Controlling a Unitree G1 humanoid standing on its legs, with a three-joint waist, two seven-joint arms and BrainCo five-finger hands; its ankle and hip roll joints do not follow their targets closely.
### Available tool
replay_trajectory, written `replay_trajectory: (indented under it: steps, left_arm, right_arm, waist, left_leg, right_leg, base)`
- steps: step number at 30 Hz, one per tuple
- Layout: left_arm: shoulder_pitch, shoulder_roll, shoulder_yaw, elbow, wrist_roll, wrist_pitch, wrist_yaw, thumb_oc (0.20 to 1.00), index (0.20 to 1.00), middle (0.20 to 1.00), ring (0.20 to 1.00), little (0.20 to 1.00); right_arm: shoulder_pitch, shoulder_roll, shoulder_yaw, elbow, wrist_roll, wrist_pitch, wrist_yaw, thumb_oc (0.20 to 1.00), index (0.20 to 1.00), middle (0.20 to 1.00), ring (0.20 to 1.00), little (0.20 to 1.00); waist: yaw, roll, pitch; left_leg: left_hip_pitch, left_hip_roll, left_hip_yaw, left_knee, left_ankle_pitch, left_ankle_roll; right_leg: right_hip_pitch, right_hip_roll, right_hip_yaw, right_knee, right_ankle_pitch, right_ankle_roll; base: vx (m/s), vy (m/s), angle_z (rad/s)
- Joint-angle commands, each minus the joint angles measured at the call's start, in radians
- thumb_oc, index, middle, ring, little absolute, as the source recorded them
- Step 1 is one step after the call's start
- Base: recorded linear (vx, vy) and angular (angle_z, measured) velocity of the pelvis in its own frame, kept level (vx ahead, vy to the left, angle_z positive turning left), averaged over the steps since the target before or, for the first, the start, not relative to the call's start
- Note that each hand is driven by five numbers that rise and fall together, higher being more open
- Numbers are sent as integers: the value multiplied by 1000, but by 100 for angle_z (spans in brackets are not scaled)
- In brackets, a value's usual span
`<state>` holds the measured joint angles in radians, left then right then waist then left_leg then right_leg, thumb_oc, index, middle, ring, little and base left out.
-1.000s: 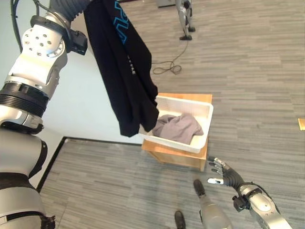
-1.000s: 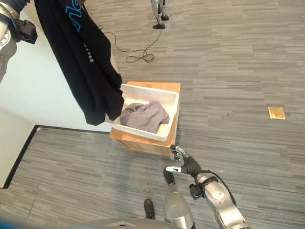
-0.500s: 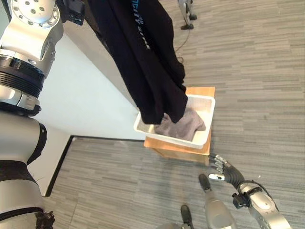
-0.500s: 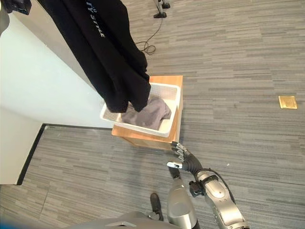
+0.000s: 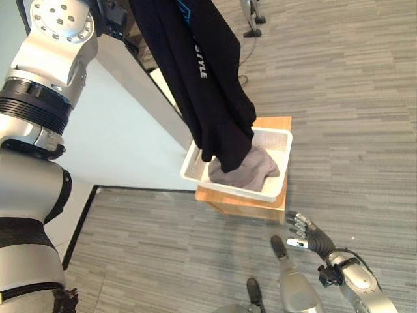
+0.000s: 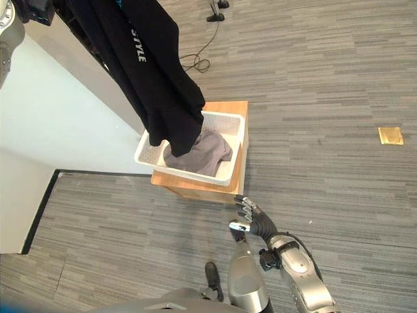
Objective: Pick up bed clothes into laundry basket.
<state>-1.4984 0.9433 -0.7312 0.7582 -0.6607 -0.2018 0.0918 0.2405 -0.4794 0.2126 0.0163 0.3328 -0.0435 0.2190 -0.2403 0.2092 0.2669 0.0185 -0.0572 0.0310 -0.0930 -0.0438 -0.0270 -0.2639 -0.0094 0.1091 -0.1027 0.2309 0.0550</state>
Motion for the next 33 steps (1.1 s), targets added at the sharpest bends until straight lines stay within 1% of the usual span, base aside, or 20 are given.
replay_trajectory:
  steps: [1, 2, 3, 5, 6, 7, 8, 10, 11, 13, 14, 18, 19, 23, 24, 26, 30, 33]
  left_arm:
    - [-14, 39, 104, 88, 6, -34, 58, 200, 200, 200, 200, 200]
    - [29, 28, 131, 87, 23, -31, 65, 200, 200, 200, 200, 200]
    - [34, 29, 135, 84, 24, -31, 67, 200, 200, 200, 200, 200]
    - [116, -3, 176, 54, 67, -32, 67, 200, 200, 200, 200, 200]
    - [192, -44, 220, 40, 83, -32, 71, 200, 200, 200, 200, 200]
    - [198, -44, 225, 36, 85, -31, 72, 200, 200, 200, 200, 200]
    - [237, -74, 244, 34, 99, -27, 71, 200, 200, 200, 200, 200]
    - [277, -105, 258, 35, 123, -22, 73, 200, 200, 200, 200, 200]
    - [312, -134, 262, 43, 156, -12, 66, 200, 200, 200, 200, 200]
    - [330, -147, 263, 43, 173, -8, 65, 200, 200, 200, 200, 200]
    - [349, -167, 267, 41, 190, -5, 63, 200, 200, 200, 200, 200]
    - [383, -187, 258, 31, 233, 2, 54, 200, 200, 200, 200, 200]
    - [405, -206, 253, 34, 249, 11, 49, 200, 200, 200, 200, 200]
    - [444, -214, 228, -3, 301, 23, 22, 200, 200, 200, 200, 200]
    - [489, -229, 224, -59, 311, 24, 8, 200, 200, 200, 200, 200]
    - [510, -238, 221, -82, 312, 24, 1, 200, 200, 200, 200, 200]
    - [605, -257, 187, -261, 318, 27, -49, 200, 200, 200, 200, 200]
    - [654, -289, 163, -348, 315, 29, -73, 200, 200, 200, 200, 200]
  right_arm:
    - [11, -33, 12, -61, 40, -40, -5, 1000, 1000, 1000, 1000, 1000]
    - [17, -31, 18, -59, 40, -42, -7, 1000, 1000, 1000, 1000, 1000]
    - [18, -32, 18, -59, 40, -42, -7, 1000, 1000, 1000, 1000, 1000]
    - [29, -20, 21, -55, 43, -44, -7, 1000, 1000, 1000, 1000, 1000]
    - [27, -7, 28, -50, 43, -50, -6, 1000, 1000, 1000, 1000, 1000]
    - [28, -10, 29, -50, 43, -51, -6, 1000, 1000, 1000, 1000, 1000]
    - [25, -7, 35, -47, 40, -54, -7, 1000, 1000, 1000, 1000, 1000]
    - [23, -8, 41, -44, 36, -57, -6, 1000, 1000, 1000, 1000, 1000]
    - [20, -9, 50, -42, 37, -58, -5, 1000, 1000, 1000, 1000, 1000]
    - [18, -10, 55, -41, 35, -59, -4, 1000, 1000, 1000, 1000, 1000]
    - [15, -12, 60, -40, 31, -62, -6, 1000, 1000, 1000, 1000, 1000]
    - [15, -9, 63, -41, 25, -65, -8, 1000, 1000, 1000, 1000, 1000]
    - [11, -10, 65, -41, 26, -66, -15, 1000, 1000, 1000, 1000, 1000]
    - [7, -11, 66, -44, 21, -66, -20, 1000, 1000, 1000, 1000, 1000]
    - [11, -10, 60, -54, 13, -68, -20, 1000, 1000, 1000, 1000, 1000]
    - [13, -9, 59, -56, 8, -68, -20, 1000, 1000, 1000, 1000, 1000]
    - [29, -4, 41, -77, -2, -67, -22, 1000, 1000, 1000, 1000, 1000]
    - [42, -5, 31, -95, -2, -66, -22, 1000, 1000, 1000, 1000, 1000]
  waist:
    - [5, -51, 37]
    - [6, -79, 49]
    - [7, -78, 47]
    - [7, -106, 58]
    - [7, -134, 72]
    - [6, -133, 70]
    - [4, -146, 77]
    - [5, -165, 84]
    - [7, -178, 90]
    - [8, -183, 93]
    - [12, -193, 100]
    - [15, -202, 109]
    - [17, -207, 115]
    - [21, -210, 119]
    - [28, -210, 122]
    - [30, -208, 123]
    - [43, -199, 124]
    - [49, -194, 125]
  left_leg:
    - [-76, 55, -43, 6, 60, -58]
    - [-90, 65, -30, 6, 64, -60]
    - [-91, 65, -28, 6, 64, -60]
    - [-99, 69, -17, 6, 68, -61]
    - [-105, 73, -15, 6, 72, -63]
    - [-105, 73, -14, 6, 72, -63]
    - [-110, 74, -13, 6, 74, -64]
    - [-117, 75, -16, 6, 75, -64]
    - [-119, 76, -17, 6, 76, -63]
    - [-120, 77, -17, 6, 76, -62]
    - [-121, 79, -20, 6, 75, -61]
    - [-122, 79, -24, 6, 75, -60]
    - [-123, 79, -26, 6, 76, -60]
    - [-123, 78, -30, 6, 77, -59]
    - [-122, 76, -33, 6, 77, -58]
    - [-122, 75, -35, 6, 77, -58]
    - [-120, 69, -46, 6, 76, -55]
    - [-122, 67, -53, 6, 78, -53]
  right_leg:
    - [97, -41, 6, 15, -164, 106]
    - [80, -32, 16, 15, -156, 104]
    - [79, -32, 18, 15, -156, 104]
    - [68, -27, 26, 15, -154, 103]
    - [60, -22, 33, 15, -153, 102]
    - [59, -22, 34, 15, -153, 102]
    - [55, -21, 35, 15, -152, 101]
    - [49, -18, 35, 15, -151, 99]
    - [49, -16, 33, 15, -150, 98]
    - [48, -15, 33, 15, -150, 97]
    - [47, -14, 32, 15, -149, 98]
    - [47, -16, 28, 15, -146, 97]
    - [45, -16, 25, 15, -145, 97]
    - [46, -16, 23, 15, -142, 97]
    - [49, -18, 19, 15, -142, 97]
    - [50, -19, 18, 15, -142, 97]
    - [54, -23, 11, 15, -141, 95]
    - [56, -26, 4, 15, -142, 93]
  base:
    - [-102, -41, -30]
    - [-21, -26, -25]
    - [-35, -41, -30]
    - [-37, -37, -28]
    - [-36, -33, -20]
    - [-46, -30, -10]
    - [-32, -14, -6]
    - [-47, -25, -3]
    - [-49, -15, 2]
    - [-42, -7, 2]
    - [-34, -14, 1]
    - [-43, -10, 4]
    - [-38, -6, 5]
    - [-11, 0, 1]
    - [0, 0, 0]
    - [-6, 1, 2]
    - [-17, 0, 6]
    - [-26, -10, 4]
